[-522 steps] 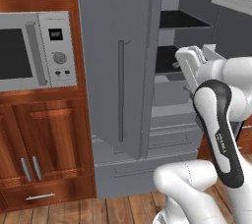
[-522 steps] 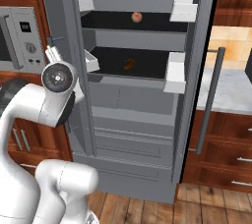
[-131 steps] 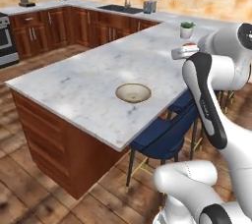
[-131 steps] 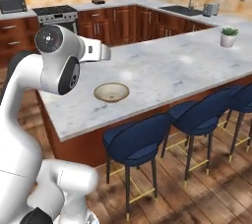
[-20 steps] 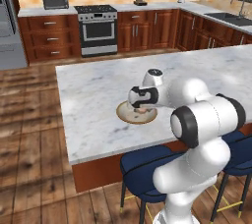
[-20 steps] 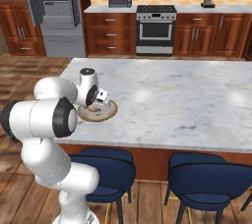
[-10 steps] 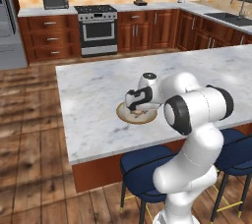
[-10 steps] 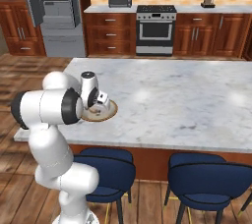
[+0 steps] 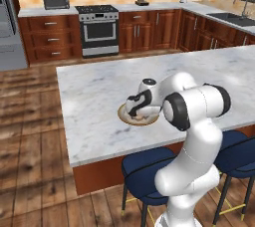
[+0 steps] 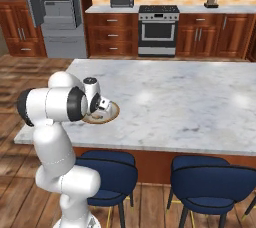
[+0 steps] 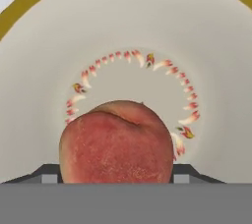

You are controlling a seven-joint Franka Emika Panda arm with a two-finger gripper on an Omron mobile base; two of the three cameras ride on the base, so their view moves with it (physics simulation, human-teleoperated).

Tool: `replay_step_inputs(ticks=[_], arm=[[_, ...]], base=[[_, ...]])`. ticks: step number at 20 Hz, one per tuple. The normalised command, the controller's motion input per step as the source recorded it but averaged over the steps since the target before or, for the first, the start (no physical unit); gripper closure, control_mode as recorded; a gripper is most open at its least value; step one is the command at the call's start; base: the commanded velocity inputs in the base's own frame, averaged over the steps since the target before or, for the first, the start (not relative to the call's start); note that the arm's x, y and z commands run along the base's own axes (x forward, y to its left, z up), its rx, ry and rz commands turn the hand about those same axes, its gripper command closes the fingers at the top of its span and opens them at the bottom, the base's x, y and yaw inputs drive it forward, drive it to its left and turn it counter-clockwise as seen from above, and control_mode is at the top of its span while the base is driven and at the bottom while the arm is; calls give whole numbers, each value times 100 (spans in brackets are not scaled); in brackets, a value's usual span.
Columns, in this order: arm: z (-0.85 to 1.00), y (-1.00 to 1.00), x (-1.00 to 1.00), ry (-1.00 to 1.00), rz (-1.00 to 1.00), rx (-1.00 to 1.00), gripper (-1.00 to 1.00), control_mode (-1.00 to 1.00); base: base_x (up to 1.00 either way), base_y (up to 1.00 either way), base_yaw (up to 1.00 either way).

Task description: Retrieve the peach and banana from the fridge and place them into the bowl on the dining table.

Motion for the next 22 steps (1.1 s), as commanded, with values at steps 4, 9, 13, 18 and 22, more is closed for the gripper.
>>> replay_step_inputs(ticks=[4, 9, 13, 18, 22], arm=[[2, 0, -5, 0, -4, 0, -100, -100], [80, -6, -15, -5, -9, 0, -100, -100], [100, 0, -11, -5, -7, 0, -100, -100], [85, -34, -86, -10, -5, 0, -100, -100], [85, -55, -100, -21, -1, 2, -100, -100]], base=[[0, 0, 0], [0, 0, 0], [0, 0, 0], [0, 0, 0], [0, 0, 0]])
